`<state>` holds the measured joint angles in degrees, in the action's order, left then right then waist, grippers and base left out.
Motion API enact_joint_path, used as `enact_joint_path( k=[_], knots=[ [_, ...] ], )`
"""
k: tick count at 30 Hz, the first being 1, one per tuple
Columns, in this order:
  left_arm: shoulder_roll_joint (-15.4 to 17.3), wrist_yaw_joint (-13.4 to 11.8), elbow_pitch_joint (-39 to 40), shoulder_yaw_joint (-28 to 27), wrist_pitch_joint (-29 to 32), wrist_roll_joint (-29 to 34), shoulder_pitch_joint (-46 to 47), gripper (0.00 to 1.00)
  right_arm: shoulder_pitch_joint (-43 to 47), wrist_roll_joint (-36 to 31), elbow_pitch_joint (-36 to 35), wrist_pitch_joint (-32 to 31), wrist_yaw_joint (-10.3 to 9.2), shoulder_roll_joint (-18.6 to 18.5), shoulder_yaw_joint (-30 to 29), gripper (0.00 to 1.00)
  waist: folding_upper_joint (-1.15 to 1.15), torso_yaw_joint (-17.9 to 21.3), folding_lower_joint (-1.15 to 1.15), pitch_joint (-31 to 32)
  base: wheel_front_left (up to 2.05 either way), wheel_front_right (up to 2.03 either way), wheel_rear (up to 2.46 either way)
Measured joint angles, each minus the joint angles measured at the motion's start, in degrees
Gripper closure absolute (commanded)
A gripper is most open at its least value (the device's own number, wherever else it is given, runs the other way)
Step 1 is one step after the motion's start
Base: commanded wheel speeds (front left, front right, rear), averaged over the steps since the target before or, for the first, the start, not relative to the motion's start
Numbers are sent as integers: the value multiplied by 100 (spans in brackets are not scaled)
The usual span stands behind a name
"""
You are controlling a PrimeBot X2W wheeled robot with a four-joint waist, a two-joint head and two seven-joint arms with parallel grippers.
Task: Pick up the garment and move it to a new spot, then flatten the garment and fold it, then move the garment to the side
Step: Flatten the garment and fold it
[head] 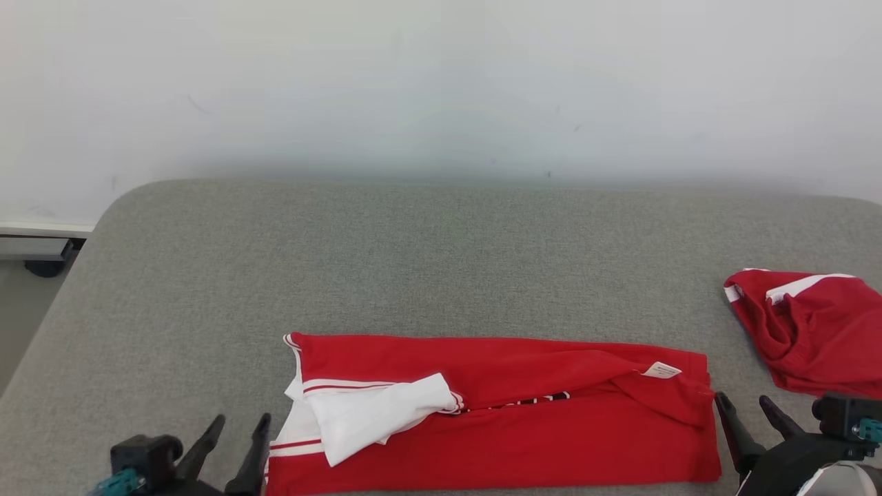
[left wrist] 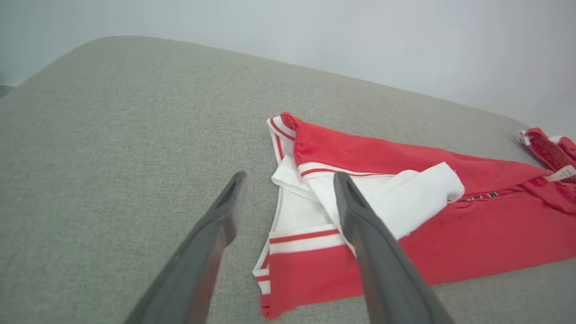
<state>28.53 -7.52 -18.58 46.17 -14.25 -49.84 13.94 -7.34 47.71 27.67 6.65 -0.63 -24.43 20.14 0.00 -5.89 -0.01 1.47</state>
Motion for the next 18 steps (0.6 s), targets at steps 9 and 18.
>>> enact_joint_path(
  k=[9,18],
  knots=[
    [-557,4,-11,-1211,0,843,-649,0,159,-60,-16,46,-290,44,-13,0,1,-99,0,37,0,0,0],
    [-1037,4,397,-1837,-1,1699,-1035,0,-8,-160,147,-141,-444,92,41,0,1,-229,1,2,0,0,0]
  ],
)
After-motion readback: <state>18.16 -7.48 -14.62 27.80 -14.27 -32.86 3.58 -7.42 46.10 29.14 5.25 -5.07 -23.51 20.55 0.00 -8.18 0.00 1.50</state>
